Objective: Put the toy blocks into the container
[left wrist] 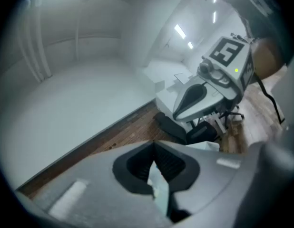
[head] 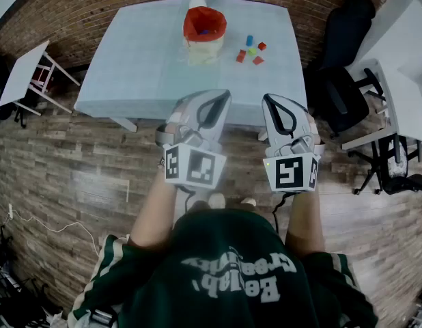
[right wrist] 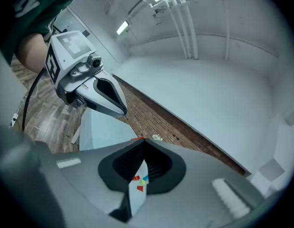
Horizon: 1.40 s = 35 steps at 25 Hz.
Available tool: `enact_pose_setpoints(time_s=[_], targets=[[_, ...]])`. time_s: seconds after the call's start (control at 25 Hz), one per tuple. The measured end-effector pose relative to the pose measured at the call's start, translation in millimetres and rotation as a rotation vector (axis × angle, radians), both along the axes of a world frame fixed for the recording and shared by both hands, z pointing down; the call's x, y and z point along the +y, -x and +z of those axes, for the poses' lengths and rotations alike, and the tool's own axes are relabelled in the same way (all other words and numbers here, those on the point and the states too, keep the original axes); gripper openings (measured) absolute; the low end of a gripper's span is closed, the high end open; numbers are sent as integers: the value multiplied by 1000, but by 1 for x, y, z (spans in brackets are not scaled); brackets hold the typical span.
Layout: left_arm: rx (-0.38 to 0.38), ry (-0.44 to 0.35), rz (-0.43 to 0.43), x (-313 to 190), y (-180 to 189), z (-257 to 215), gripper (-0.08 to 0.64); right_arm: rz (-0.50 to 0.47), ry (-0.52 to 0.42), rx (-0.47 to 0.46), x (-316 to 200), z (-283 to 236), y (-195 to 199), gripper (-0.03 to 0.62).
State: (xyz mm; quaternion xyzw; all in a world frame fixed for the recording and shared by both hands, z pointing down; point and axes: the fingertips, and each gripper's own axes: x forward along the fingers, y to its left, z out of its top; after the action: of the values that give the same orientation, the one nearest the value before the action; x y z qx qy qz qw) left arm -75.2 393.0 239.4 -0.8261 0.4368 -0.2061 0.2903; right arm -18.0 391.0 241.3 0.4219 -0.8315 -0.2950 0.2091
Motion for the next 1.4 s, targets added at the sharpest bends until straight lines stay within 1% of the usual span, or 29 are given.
enact_pose_setpoints(time_s=[0.4, 0.72, 1.4], targets=[[-6, -4, 6, -1, 0, 0, 3, 0, 3, 7, -1, 1, 0, 6], [-10, -1, 14, -5, 0, 3, 3, -3, 9, -13, -4, 2, 1, 6], [-8, 3, 23, -14, 6, 4, 3, 9, 1, 6, -11, 2, 5, 6]])
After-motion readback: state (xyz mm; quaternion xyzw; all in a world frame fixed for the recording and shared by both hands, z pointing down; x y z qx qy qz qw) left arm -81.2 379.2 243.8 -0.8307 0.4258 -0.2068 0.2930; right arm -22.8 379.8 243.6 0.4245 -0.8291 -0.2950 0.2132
